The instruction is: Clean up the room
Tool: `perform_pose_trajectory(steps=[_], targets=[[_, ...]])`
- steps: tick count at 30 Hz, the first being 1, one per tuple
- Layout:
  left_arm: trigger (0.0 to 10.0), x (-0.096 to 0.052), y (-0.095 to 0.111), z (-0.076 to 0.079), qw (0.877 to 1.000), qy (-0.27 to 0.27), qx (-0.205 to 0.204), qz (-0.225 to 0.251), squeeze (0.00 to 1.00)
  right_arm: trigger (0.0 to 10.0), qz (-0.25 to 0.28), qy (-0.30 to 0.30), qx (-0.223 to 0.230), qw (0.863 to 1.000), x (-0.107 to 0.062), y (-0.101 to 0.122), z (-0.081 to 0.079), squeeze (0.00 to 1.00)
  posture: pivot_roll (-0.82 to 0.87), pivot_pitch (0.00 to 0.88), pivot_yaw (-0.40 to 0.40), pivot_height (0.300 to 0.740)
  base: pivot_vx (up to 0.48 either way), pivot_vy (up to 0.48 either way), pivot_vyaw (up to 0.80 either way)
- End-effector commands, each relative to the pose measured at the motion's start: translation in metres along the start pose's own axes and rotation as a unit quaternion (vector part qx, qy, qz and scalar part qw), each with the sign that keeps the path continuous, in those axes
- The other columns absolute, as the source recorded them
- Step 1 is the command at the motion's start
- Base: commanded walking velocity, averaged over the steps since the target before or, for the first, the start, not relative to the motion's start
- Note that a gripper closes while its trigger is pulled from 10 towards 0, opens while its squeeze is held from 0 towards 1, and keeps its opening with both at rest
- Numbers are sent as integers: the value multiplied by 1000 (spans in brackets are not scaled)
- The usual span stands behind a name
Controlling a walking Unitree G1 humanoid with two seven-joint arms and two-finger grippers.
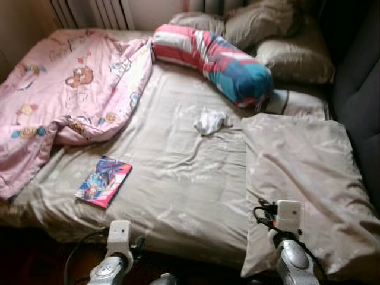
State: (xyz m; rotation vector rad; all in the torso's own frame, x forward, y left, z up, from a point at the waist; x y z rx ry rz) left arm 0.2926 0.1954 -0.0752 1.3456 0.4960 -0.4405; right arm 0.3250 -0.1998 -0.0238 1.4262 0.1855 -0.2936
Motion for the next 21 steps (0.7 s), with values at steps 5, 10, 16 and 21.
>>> perform_pose_trajectory(steps=[5, 10, 16, 21], targets=[[10000, -3, -13, 1, 1000, -2, -6, -20, 0, 10000, -21, -4, -4, 1000, -3, -11, 2, 0, -68, 196, 79, 740, 0, 358, 0], [10000, -2, -11, 2, 1000, -3, -7, -20, 0, 10000, -22, 2, 2, 1000, -4, -12, -2, 0, -68, 197, 79, 740, 0, 387, 0], [10000, -2, -12, 2, 1000, -3, -8, -20, 0, 10000, -21, -2, 3, 1000, -3, -11, -2, 1000, -68, 198, 79, 740, 0, 434, 0], [10000, -4, -15, -3, 1000, 0, -9, -23, 0, 10000, -24, -3, -1, 1000, -3, -12, -2, 0, -67, 198, 79, 740, 0, 457, 0]])
Point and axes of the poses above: a point about 5 cm out from each wrist's last joint towards the gripper, its own x axis pointing out of the wrist towards the gripper, its own y axis along the axis of the wrist's last joint, z = x × y, the point moved 6 cm from there along x, pointing out of the wrist towards the gripper, and after that the axes turned 8 degrees about -x, right-handed, at the moved point
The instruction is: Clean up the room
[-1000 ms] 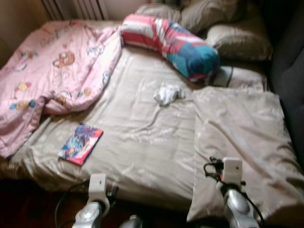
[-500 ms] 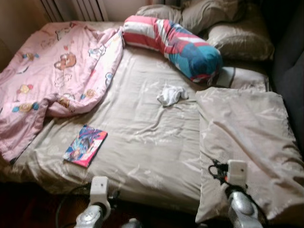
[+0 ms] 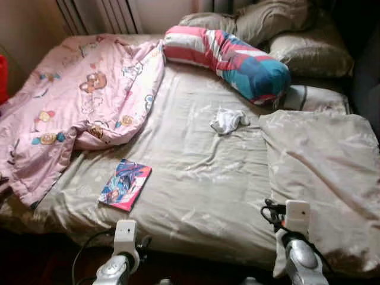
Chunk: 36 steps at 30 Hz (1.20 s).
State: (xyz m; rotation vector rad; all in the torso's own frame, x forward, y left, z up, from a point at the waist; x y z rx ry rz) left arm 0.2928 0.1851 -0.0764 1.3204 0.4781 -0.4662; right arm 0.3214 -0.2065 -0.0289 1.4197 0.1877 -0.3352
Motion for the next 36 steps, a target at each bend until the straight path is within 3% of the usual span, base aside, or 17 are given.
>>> perform_pose_trajectory(steps=[1, 21, 35, 36], targets=[[10000, -6, -13, -14, 1000, 17, -3, -18, 0, 10000, -9, 8, -1, 1000, -2, -5, -8, 0, -67, 198, 79, 740, 0, 454, 0], [10000, -2, -9, -5, 1000, 13, -3, -18, 0, 10000, -17, 8, 1, 1000, -2, -7, -11, 0, -67, 192, 78, 740, 0, 455, 0], [10000, -5, -9, -11, 1000, 13, 0, -14, 0, 10000, -16, 9, 14, 1000, -1, -5, -14, 0, -68, 176, 80, 740, 0, 454, 0], [10000, -4, -9, -11, 1000, 12, 0, -14, 0, 10000, -14, 10, 14, 1000, 0, -5, -14, 153, -68, 174, 80, 740, 0, 454, 0]])
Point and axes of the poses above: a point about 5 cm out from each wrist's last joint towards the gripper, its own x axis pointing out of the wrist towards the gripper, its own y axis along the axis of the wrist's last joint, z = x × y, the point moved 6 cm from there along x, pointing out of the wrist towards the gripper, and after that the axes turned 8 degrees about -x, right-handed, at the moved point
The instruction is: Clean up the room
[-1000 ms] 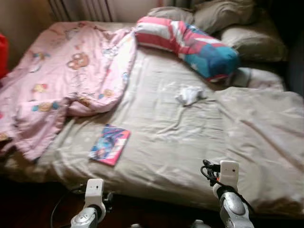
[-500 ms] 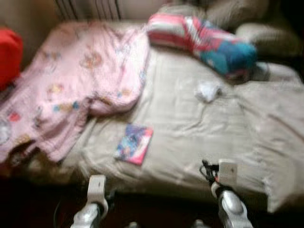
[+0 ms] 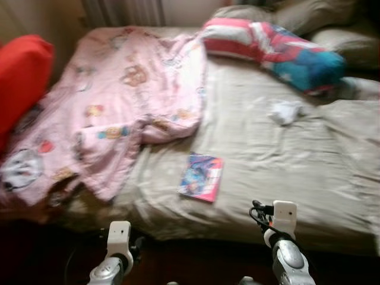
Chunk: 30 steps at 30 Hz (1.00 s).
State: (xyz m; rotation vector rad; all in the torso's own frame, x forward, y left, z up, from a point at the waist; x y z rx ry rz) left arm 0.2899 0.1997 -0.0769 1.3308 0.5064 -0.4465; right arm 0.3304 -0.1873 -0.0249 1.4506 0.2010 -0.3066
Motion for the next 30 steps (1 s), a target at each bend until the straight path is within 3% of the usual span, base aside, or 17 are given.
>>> perform_pose_trajectory(steps=[1, 5, 6, 7, 15, 30], targets=[[10000, -1, -8, 5, 1000, -6, 1, -11, 0, 10000, -17, -5, 3, 1000, -5, -12, 4, 1000, -68, 171, 78, 740, 0, 454, 0], [10000, 0, -8, 8, 1000, -10, 3, -10, 0, 10000, -19, -11, 2, 1000, -5, -12, 6, 1000, -71, 165, 77, 740, 0, 454, 0], [10000, 0, -8, 8, 1000, -10, 3, -10, 0, 10000, -19, -13, 3, 1000, -5, -12, 7, 714, -71, 165, 77, 740, 0, 454, 0], [10000, 0, -7, 10, 1000, -12, 3, -10, 0, 10000, -19, -14, 3, 1000, -5, -12, 7, 0, -72, 163, 76, 740, 0, 450, 0], [10000, 1, -6, 13, 1000, -15, 4, -7, 0, 10000, -17, -14, 1, 1000, -4, -10, 8, 0, -72, 155, 73, 740, 0, 393, 0], [10000, 2, 4, 15, 1000, -19, 7, 15, 0, 10000, -14, -14, 4, 1000, -3, -8, 8, 0, -68, 172, 72, 740, 0, 0, 0]])
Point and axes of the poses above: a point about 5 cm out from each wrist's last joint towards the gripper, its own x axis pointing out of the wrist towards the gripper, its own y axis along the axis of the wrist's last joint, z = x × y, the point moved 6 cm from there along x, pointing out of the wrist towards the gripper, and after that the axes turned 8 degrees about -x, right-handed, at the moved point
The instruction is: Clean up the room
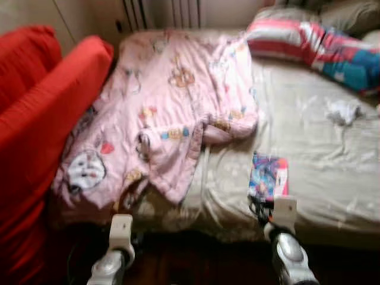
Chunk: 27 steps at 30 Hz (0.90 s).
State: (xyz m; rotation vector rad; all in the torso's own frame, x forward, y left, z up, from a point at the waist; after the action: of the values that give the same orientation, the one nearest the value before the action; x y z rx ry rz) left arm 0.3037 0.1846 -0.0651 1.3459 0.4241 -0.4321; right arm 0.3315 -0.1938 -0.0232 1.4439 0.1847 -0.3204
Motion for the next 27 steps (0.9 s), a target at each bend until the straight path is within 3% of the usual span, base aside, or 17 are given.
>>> perform_pose_trajectory(steps=[1, 15, 27], targets=[[10000, -3, -11, -1, 1000, 2, -5, -16, 0, 10000, -14, -4, 6, 1000, -4, -10, 2, 0, -70, 174, 72, 740, 0, 0, 0], [10000, -2, -9, 5, 1000, -9, -19, -9, 0, 10000, 5, -4, 20, 1000, -2, -1, 2, 0, -70, 183, 72, 740, 0, 0, 0], [10000, 0, -2, 9, 1000, -18, -16, 4, 0, 10000, 4, 0, 19, 1000, -3, -2, 0, 0, -69, 188, 73, 740, 258, 0, 0]])
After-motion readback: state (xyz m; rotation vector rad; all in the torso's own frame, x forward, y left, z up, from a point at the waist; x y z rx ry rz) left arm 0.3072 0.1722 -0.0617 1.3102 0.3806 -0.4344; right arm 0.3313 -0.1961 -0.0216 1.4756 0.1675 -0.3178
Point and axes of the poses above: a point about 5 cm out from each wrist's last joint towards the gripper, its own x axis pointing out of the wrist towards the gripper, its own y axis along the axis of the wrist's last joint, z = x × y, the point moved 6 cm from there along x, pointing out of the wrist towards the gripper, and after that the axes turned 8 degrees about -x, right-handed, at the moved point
